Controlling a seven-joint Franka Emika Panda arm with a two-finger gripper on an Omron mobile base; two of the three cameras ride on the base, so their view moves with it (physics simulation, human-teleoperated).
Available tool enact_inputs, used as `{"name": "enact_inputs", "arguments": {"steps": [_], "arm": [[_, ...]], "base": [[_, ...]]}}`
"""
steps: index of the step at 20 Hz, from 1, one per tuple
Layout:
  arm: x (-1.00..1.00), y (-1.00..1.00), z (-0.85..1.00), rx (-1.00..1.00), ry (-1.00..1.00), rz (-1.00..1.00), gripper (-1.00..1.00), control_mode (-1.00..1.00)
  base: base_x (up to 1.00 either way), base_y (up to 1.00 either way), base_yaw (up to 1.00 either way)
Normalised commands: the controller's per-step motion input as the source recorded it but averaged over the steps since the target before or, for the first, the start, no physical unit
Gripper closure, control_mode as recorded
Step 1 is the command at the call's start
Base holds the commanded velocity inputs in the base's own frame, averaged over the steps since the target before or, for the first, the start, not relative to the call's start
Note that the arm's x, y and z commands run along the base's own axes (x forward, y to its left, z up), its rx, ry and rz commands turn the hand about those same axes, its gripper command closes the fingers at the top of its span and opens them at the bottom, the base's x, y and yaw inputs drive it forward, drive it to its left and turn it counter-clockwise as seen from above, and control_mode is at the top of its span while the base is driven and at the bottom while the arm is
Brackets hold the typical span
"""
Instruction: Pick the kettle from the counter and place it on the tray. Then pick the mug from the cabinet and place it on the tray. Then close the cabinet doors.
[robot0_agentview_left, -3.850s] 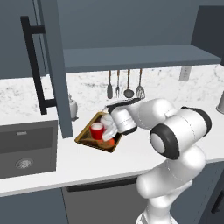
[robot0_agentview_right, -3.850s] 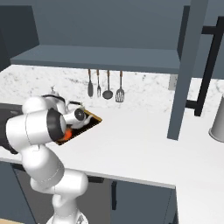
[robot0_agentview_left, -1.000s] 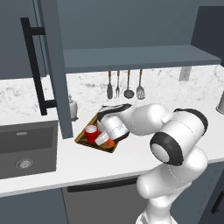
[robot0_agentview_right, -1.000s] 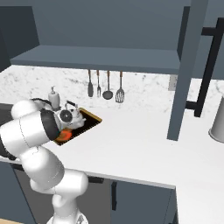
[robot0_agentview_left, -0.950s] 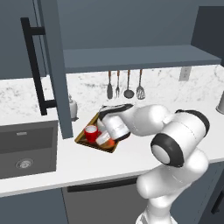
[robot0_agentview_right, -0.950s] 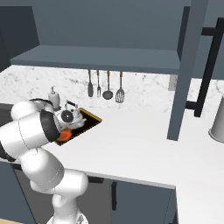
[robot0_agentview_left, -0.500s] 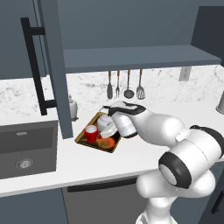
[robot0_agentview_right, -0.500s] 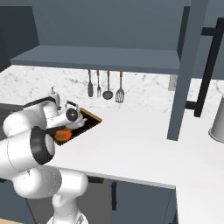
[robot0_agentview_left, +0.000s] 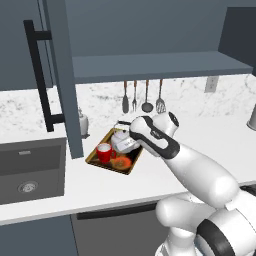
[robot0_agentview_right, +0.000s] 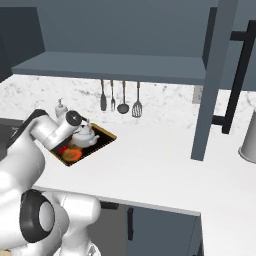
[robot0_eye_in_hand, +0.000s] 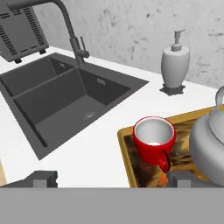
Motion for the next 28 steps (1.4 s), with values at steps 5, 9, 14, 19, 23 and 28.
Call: {"name": "enact_inputs", "arguments": {"steps": [5, 9, 14, 19, 23, 28], "arm": [[-0.07, -0.03, 0.01, -0.01, 0.18, -0.05, -1.0, -1.0], [0.0, 0.0, 0.0, -0.01, 0.03, 0.0, -1.0, -1.0], [0.0, 0.0, 0.0, -0.01, 0.0, 0.0, -1.0, -1.0], [-0.02, 0.0, 0.0, -0.01, 0.01, 0.0, -1.0, -1.0], [-0.2, -0.07, 0.0, 0.0, 0.09, -0.11, -1.0, -1.0], [-0.37, -0.33, 0.04, 0.0, 0.22, -0.31, -1.0, -1.0]], "base": [[0.0, 0.0, 0.0], [0.0, 0.0, 0.0], [0.0, 0.0, 0.0], [0.0, 0.0, 0.0], [0.0, 0.0, 0.0], [0.0, 0.0, 0.0]]}}
